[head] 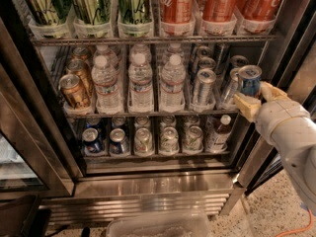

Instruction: Pick redbull can from middle shelf of fridge

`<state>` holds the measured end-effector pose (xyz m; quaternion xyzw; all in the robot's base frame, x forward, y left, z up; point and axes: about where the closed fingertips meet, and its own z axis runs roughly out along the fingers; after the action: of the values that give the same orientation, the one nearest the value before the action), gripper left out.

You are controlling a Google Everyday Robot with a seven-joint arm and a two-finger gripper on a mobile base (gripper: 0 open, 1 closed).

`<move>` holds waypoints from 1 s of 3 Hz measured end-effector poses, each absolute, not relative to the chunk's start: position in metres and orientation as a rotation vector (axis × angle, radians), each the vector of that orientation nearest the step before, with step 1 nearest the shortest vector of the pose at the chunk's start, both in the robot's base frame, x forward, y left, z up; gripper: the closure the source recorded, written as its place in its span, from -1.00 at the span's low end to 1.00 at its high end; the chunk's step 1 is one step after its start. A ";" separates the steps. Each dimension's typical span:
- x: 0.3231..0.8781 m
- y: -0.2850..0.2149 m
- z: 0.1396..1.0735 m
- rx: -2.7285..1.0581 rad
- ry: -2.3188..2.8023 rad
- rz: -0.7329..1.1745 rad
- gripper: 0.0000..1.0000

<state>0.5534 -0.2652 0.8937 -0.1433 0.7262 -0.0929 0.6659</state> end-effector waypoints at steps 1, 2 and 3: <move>0.526 -0.252 0.897 -0.455 1.687 -0.201 1.00; 0.506 -0.229 0.903 -0.567 1.730 -0.125 1.00; 0.490 -0.197 0.899 -0.695 1.758 -0.007 1.00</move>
Offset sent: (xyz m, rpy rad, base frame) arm -0.1014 0.1110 0.0068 -0.0697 0.3025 0.5659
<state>0.4897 -0.1971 0.8992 -0.2982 0.7537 -0.0031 0.5857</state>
